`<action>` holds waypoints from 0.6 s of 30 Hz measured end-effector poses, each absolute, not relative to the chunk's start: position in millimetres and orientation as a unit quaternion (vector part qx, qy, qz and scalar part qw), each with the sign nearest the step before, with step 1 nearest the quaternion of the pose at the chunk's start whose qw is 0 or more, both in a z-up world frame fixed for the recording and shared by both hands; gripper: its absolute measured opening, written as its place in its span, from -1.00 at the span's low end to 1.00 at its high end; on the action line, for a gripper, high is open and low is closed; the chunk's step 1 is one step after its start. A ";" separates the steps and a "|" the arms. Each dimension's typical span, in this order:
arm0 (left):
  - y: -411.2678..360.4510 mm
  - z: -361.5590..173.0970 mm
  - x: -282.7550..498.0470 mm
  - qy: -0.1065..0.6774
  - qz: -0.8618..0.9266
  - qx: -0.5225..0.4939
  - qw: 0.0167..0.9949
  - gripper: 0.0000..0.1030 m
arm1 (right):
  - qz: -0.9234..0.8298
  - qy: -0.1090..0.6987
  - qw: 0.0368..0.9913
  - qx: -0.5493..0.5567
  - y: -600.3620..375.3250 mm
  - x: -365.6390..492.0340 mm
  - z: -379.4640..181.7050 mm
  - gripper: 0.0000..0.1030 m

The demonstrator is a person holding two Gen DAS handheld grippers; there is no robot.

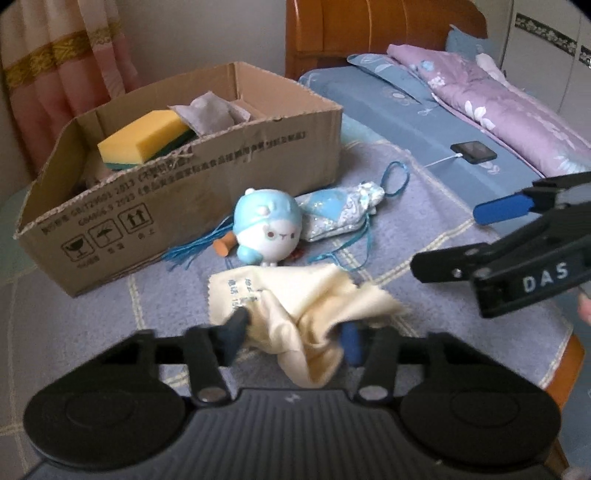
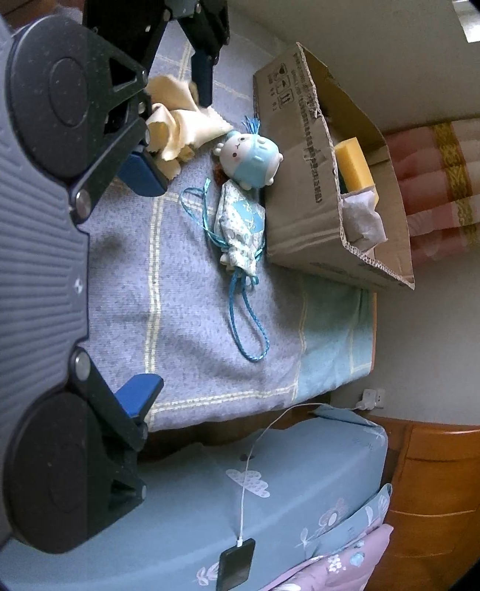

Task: Organize soft objects
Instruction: 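Grasp the cream cloth with the left tool, then grasp the blue-white plush toy with the right tool while the left tool holds the cloth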

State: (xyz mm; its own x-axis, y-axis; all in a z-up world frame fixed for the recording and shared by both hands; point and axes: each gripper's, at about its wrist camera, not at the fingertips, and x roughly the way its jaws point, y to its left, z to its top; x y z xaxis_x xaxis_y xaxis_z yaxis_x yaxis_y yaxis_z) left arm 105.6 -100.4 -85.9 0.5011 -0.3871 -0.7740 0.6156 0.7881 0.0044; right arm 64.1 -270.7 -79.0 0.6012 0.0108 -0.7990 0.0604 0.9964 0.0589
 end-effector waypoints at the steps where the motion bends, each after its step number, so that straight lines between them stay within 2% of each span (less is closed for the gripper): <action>1: -99.2 -85.2 104.6 0.404 -0.290 0.142 0.856 -0.22 | -0.013 0.446 0.894 0.038 -269.8 64.6 -78.8 1.00; 5: -89.3 -82.2 103.1 0.405 -0.264 0.152 0.862 -0.42 | -0.001 0.439 0.898 0.036 -263.4 67.3 -76.7 1.00; 9: -71.7 -81.7 104.9 0.404 -0.220 0.169 0.872 -0.42 | 0.018 0.425 0.905 0.024 -250.6 71.0 -74.1 0.99; 12: -53.8 -82.3 108.1 0.410 -0.202 0.159 0.875 -0.40 | 0.040 0.413 0.910 0.006 -235.7 75.1 -72.6 0.91; 18: -34.8 -82.3 109.4 0.414 -0.194 0.133 0.880 -0.30 | 0.084 0.399 0.913 -0.022 -206.1 89.6 -73.8 0.50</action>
